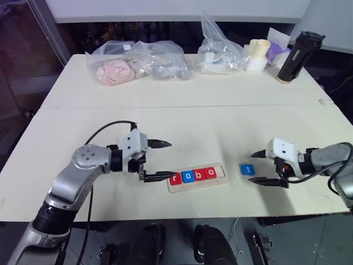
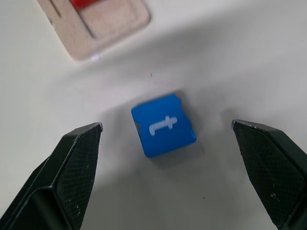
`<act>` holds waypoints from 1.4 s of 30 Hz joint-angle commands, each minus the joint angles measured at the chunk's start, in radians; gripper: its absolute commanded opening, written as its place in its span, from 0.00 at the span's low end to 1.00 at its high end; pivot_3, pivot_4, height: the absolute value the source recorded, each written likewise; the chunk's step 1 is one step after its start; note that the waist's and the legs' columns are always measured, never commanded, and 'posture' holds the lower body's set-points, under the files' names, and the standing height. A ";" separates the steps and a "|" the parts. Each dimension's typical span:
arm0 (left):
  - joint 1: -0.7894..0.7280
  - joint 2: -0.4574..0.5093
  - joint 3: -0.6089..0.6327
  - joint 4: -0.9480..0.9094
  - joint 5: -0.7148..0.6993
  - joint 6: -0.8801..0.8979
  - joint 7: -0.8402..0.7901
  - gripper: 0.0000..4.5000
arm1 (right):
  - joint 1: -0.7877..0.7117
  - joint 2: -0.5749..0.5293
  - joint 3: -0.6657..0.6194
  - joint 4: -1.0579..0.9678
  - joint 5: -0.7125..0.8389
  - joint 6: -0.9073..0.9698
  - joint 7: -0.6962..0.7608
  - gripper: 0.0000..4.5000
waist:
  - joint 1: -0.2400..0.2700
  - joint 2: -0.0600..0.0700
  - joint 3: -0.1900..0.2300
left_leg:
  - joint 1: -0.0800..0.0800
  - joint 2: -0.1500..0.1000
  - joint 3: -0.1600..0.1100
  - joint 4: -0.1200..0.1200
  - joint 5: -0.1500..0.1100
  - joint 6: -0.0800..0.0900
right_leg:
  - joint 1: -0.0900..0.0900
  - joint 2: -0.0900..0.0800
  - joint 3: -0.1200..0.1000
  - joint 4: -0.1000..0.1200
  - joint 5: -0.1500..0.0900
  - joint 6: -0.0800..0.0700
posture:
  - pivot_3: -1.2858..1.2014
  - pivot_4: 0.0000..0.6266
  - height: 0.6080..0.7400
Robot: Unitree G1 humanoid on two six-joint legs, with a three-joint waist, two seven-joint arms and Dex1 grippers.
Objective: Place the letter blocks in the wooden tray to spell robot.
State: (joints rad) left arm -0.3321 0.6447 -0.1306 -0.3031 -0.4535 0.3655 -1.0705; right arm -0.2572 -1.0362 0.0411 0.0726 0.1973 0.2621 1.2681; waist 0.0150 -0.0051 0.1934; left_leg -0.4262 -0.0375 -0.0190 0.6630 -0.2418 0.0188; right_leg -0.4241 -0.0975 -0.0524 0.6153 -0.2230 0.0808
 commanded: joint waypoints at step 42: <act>0.000 -0.002 0.017 -0.049 -0.011 -0.005 0.022 1.00 | -0.229 0.105 0.199 -0.098 -0.099 -0.060 0.108 0.25 | 0.001 0.000 0.000 | 0.001 0.000 0.001 0.002 0.000 0.000 | 0.000 0.001 0.001 0.002 0.002 0.000 | 0.52 0.24 1.00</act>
State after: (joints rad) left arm -0.3254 0.6440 -0.1310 -0.3209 -0.4607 0.3662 -1.0574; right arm -0.4669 -0.9282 0.2412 -0.0296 0.1114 0.2189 1.3718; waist 0.0155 -0.0047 0.1931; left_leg -0.4257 -0.0377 -0.0181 0.6653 -0.2416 0.0186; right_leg -0.4242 -0.0970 -0.0516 0.6172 -0.2207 0.0813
